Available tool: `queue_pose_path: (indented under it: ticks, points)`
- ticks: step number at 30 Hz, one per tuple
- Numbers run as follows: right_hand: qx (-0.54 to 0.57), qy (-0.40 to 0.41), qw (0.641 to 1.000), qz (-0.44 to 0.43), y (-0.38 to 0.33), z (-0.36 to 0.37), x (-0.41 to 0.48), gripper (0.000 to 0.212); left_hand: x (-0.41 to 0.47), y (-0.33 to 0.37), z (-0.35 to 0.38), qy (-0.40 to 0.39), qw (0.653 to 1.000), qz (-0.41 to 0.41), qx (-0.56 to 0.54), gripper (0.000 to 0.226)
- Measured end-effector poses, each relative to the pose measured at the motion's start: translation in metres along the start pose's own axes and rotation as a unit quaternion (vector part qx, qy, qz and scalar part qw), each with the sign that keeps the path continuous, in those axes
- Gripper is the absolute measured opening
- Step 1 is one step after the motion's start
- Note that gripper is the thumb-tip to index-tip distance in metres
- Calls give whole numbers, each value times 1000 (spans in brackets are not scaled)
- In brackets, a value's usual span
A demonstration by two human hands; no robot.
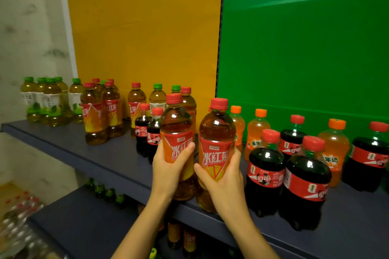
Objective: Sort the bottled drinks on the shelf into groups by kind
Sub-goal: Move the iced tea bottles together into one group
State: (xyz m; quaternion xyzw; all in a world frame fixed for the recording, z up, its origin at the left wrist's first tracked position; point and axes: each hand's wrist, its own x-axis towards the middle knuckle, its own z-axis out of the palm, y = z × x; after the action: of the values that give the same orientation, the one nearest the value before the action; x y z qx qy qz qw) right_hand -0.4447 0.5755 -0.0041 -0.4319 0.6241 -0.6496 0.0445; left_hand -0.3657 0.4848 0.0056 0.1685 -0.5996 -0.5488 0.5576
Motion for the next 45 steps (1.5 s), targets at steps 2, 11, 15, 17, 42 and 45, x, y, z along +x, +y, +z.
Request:
queue_pose_path:
  ticks: [2,11,15,17,42,45]
  points:
    - [9,-11,1000,0,-2,5,1,85,-2,7,-14,26,999,21,-4,48]
    - [21,24,999,-14,-6,72,33,77,44,16,-107,25,998,45,42,41]
    - [-9,63,998,-16,0,106,52,84,71,3,-132,-18,999,23,34,42]
    - [-32,73,997,-17,4,118,58,86,79,-3,-140,-39,999,15,34,42]
    - [-84,21,995,44,13,126,76,64,73,-34,-126,-177,959,127,183,48]
    - [-62,14,997,41,7,119,76,48,73,-34,-119,-166,954,148,201,48]
